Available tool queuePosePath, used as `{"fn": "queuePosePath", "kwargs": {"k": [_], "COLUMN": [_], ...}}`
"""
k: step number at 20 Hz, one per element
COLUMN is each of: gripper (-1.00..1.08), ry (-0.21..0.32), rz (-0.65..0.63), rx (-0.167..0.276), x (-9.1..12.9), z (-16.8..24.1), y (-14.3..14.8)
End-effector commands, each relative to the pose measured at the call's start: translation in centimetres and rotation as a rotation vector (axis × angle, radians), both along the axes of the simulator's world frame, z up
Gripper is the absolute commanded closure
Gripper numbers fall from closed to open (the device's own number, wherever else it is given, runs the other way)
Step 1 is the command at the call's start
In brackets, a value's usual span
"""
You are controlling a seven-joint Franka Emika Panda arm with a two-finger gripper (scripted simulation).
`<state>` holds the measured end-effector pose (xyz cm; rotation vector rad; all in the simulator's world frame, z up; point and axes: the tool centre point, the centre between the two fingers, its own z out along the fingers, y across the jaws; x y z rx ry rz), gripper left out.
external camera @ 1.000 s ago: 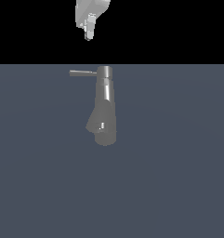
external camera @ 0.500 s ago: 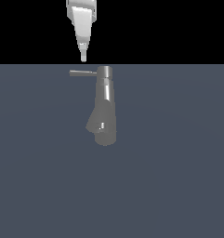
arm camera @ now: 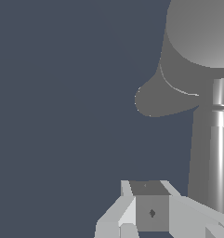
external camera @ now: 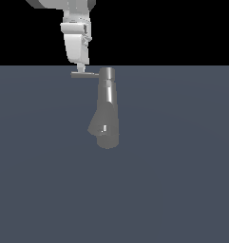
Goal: Turn on the faucet by rotating a designated handle.
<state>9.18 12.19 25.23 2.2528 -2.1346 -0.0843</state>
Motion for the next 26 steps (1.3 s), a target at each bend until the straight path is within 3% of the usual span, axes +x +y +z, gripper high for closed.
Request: {"fn": "queuePosePath", "kwargs": {"k": [1,12,26], "gripper": [1.08,1.08,1.08], "ry": [-0.002,-0.003,-0.003], "rz": [-0.026,-0.052,-0.052], "rx": [-0.008,-0.016,-0.016], "x": [0.4,0.8,-2.8], "z": [-0.8,-1.7,0.0], "y": [0.4,0.8,0.9]}}
